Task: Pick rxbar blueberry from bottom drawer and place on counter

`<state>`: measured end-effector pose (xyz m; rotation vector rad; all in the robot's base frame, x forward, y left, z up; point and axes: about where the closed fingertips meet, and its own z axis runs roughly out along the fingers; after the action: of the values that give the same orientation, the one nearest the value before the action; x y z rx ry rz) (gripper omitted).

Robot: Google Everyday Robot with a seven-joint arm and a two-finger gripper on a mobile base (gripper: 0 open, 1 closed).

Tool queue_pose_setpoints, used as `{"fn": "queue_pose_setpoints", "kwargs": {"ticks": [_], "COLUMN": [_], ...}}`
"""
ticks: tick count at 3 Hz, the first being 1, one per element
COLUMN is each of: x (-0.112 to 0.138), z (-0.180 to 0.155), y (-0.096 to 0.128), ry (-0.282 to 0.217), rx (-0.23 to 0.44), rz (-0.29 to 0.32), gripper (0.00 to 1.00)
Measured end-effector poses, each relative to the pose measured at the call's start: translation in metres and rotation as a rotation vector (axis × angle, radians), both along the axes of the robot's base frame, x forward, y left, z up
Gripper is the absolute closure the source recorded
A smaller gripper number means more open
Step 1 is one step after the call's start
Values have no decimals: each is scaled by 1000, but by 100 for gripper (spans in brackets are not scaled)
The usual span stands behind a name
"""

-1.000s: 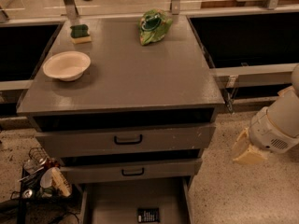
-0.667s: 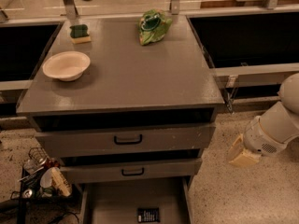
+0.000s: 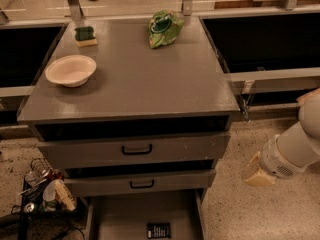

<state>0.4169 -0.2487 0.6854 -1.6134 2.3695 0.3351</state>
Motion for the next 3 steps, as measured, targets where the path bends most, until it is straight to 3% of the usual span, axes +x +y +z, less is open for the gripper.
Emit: {"fn": "queue_pose_setpoints", "kwargs": {"ticks": [1,3], "x": [-8,-11], "z": [-28,-36], "y": [1,-1], "ry": [-26,-10], "rx": [-35,-8], "rz": [-75,-95], "gripper": [100,100]}}
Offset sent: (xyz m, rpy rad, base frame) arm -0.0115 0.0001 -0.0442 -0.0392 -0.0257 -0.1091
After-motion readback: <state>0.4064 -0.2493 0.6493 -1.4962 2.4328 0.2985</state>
